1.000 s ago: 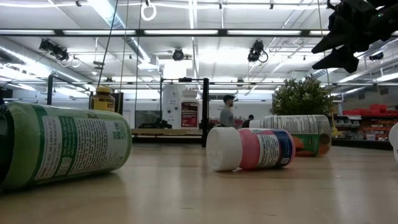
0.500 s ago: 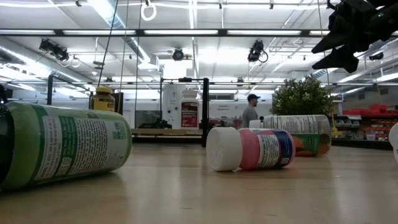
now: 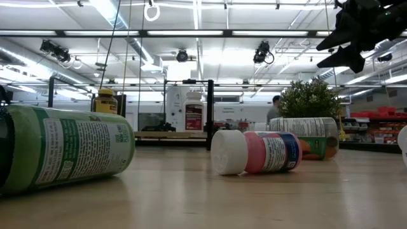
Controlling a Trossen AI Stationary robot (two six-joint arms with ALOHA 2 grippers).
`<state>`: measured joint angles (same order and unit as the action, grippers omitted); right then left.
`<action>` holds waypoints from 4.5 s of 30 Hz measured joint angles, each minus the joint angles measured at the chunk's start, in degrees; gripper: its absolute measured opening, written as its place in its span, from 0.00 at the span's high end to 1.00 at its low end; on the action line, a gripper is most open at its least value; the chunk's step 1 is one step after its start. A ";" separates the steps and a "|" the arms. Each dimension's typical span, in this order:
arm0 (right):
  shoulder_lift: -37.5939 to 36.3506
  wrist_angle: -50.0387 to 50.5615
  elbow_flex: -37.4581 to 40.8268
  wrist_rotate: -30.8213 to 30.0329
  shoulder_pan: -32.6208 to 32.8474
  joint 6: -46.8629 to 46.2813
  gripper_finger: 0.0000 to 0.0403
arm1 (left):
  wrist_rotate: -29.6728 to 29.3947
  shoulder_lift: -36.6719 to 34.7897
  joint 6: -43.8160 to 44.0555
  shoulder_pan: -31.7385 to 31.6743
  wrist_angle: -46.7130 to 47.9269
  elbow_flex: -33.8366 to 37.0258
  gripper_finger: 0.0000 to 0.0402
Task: Pick and place medicine bottles onto shelf by color
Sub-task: Put the orange medicine bottle on the shelf
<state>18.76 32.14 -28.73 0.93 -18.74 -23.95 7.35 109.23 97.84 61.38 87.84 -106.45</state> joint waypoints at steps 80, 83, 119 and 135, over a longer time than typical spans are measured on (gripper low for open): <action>0.00 -1.55 0.00 -0.46 0.00 2.72 0.32 | -2.21 -27.66 -14.99 -4.93 -35.61 52.15 0.51; 0.00 -1.55 0.00 -0.46 0.00 2.72 0.32 | -2.23 -26.08 -15.12 -4.95 -36.35 52.15 0.53; -0.01 -1.53 0.00 -0.46 0.00 3.13 0.32 | 2.50 -26.33 -13.12 -6.77 -34.17 47.69 0.51; -0.01 -0.15 0.00 0.66 0.00 2.72 0.32 | -0.87 -25.62 -3.46 -5.72 -33.96 47.98 0.24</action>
<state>18.75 31.99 -28.73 1.58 -18.74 -21.23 6.48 83.62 94.38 55.66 53.88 -58.48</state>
